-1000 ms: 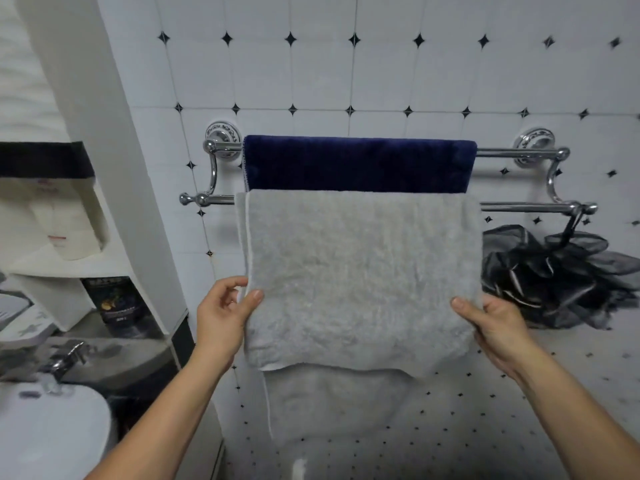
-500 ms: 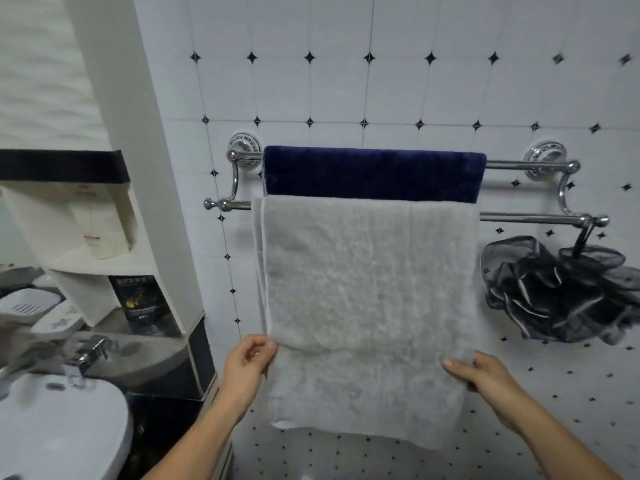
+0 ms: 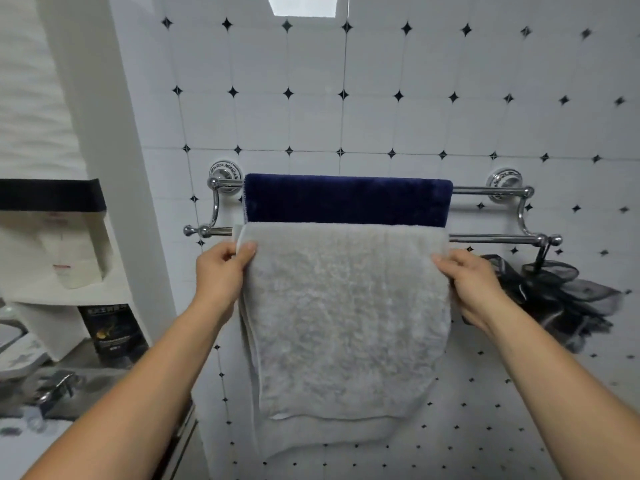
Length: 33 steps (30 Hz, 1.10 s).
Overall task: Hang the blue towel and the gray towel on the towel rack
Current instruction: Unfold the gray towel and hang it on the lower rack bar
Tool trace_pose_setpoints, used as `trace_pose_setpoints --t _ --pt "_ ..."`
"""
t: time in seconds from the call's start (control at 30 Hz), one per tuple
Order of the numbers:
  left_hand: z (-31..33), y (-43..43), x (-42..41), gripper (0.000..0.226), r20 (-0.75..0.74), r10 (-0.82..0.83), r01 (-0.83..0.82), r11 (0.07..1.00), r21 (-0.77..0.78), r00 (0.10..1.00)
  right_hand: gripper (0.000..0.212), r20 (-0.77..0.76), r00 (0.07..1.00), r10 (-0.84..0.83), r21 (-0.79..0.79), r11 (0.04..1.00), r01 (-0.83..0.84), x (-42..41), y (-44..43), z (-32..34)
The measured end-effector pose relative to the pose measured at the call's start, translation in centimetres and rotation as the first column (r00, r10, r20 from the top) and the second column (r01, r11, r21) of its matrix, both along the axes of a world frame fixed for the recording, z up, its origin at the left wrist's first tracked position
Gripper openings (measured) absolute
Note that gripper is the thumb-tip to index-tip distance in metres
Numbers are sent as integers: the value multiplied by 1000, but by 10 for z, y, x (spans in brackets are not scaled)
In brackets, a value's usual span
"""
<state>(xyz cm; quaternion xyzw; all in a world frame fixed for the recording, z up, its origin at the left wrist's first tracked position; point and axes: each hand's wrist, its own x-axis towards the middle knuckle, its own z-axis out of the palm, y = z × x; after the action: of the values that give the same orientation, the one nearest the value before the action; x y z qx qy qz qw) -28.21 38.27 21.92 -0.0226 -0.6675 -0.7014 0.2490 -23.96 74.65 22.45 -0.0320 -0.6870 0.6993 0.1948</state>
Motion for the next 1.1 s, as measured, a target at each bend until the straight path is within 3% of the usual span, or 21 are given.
trace_pose_setpoints --t 0.1,0.23,0.33,0.47,0.6,0.77,0.87,1.1 --pt "-5 -8 7 23 19 -72 72 997 -10 997 9 -41 997 -61 53 997 64 3 3 -3" --pt "6 -17 4 26 8 -81 81 996 38 997 17 -122 986 -109 38 993 115 9 10 15" --pt "7 -27 5 37 1 -119 119 991 62 993 18 -141 990 -16 -74 997 6 19 21 10" --pt "-26 -41 12 31 65 -215 209 974 91 974 19 -53 974 219 -163 961 -225 34 26 -35" --pt "-38 -41 14 29 121 -303 289 950 118 945 31 -4 969 248 -189 951 -244 26 21 -30" --pt "1 -21 -2 17 78 -215 213 977 34 974 34 -8 990 143 -199 970 -141 1 2 25" --pt "28 -6 -12 28 39 -79 79 997 -8 996 39 42 992 123 -248 963 -109 -7 -4 42" --pt "52 -13 -7 30 125 21 -18 999 -26 992 21 198 925 323 -282 923 -262 3 17 53"
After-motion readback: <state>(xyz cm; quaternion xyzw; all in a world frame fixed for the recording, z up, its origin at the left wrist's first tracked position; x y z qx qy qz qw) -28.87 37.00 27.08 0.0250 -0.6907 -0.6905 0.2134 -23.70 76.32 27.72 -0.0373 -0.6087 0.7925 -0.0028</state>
